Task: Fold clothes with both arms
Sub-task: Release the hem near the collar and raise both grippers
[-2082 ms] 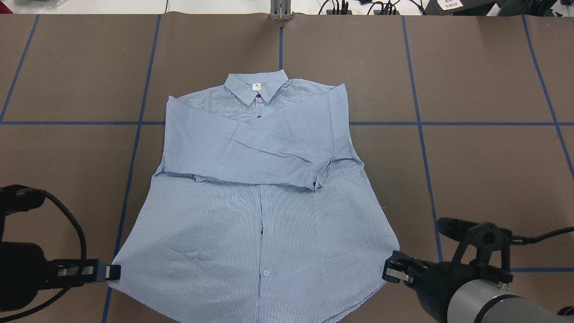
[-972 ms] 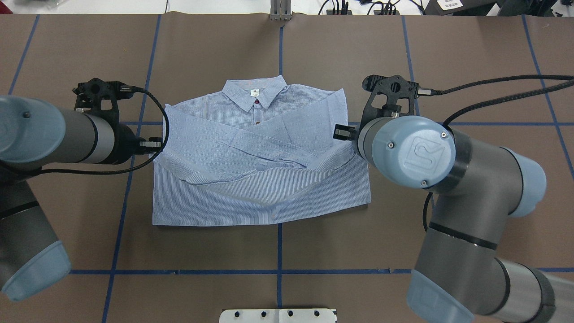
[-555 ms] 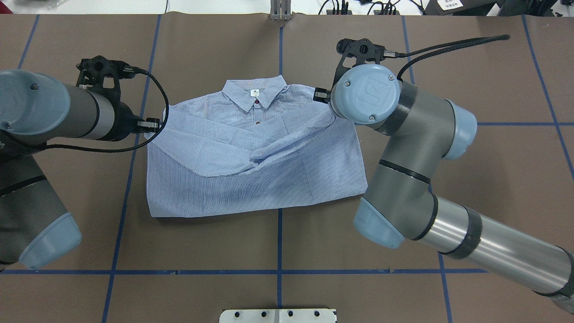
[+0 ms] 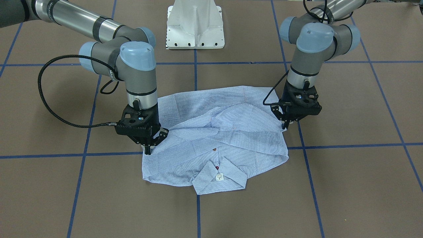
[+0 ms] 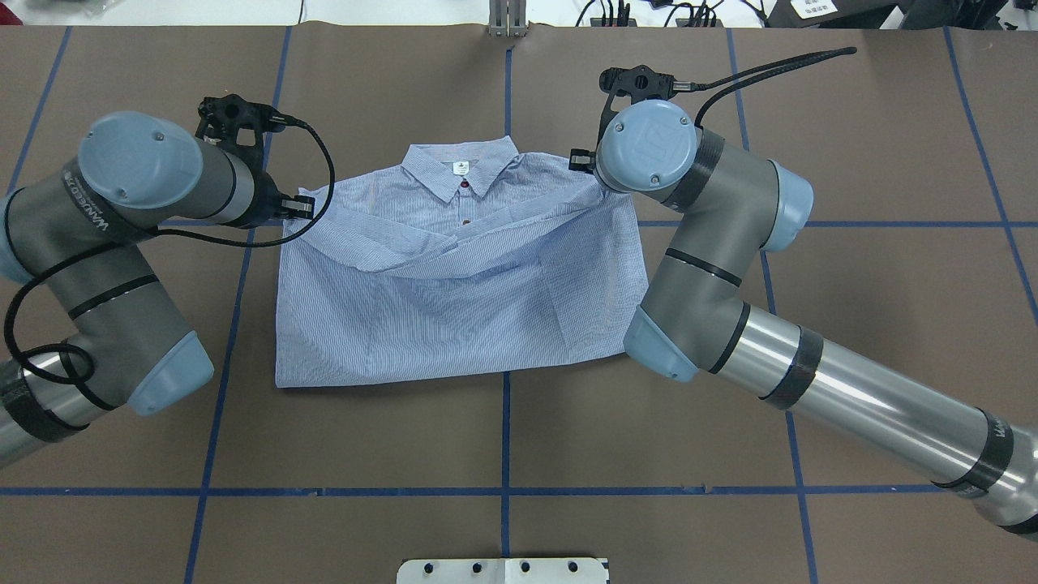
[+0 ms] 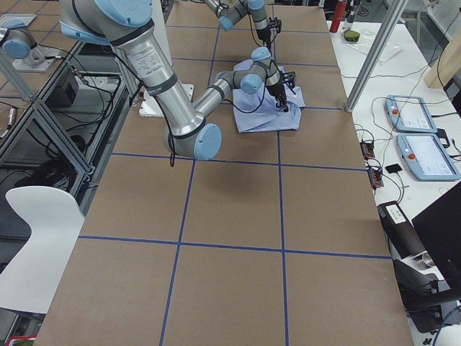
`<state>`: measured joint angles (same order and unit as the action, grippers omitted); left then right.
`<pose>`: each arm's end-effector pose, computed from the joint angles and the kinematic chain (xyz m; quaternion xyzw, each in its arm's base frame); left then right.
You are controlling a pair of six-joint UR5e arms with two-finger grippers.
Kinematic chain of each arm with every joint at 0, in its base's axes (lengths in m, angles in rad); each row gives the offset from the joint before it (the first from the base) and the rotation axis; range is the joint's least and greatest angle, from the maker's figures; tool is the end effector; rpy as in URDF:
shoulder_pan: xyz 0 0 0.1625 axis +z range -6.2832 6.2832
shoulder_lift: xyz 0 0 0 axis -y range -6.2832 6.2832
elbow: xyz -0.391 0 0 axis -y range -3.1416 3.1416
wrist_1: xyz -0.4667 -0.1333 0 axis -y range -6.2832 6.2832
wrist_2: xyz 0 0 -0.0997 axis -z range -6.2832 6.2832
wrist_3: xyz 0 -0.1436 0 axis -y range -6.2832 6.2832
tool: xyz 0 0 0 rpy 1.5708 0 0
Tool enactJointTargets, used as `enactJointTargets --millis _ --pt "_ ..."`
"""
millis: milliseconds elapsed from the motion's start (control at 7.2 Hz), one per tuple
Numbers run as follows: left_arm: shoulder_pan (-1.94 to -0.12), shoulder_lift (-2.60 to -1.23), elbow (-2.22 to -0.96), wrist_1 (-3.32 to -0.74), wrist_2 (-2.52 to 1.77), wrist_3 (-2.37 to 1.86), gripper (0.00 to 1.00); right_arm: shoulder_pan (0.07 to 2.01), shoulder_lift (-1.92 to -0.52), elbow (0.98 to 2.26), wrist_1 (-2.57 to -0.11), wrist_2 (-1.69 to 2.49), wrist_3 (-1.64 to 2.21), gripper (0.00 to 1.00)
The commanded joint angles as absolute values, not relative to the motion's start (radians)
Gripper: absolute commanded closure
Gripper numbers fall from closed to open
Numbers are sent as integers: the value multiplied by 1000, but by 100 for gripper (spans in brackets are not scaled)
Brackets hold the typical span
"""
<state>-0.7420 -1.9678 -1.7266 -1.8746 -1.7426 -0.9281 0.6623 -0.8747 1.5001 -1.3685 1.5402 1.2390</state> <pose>0.4577 -0.5671 0.2954 0.2041 0.3683 -0.0094 0.9070 -0.5480 -0.6019 0.2130 0.2040 -0.3468 0.1567 0.9020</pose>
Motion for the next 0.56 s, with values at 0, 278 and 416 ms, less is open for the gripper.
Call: enactJointTargets --millis 0,278,416 --pt "-768 -1971 -1669 -1925 -1743 -852 100 690 -880 1477 -1361 1580 1175 100" --pt "-776 -1971 -1661 -1931 -1744 -838 100 693 -881 1467 -1361 1586 1169 100" --pt "-776 -1971 -1661 -1939 -1746 -838 100 695 -882 1462 -1361 1604 1167 100"
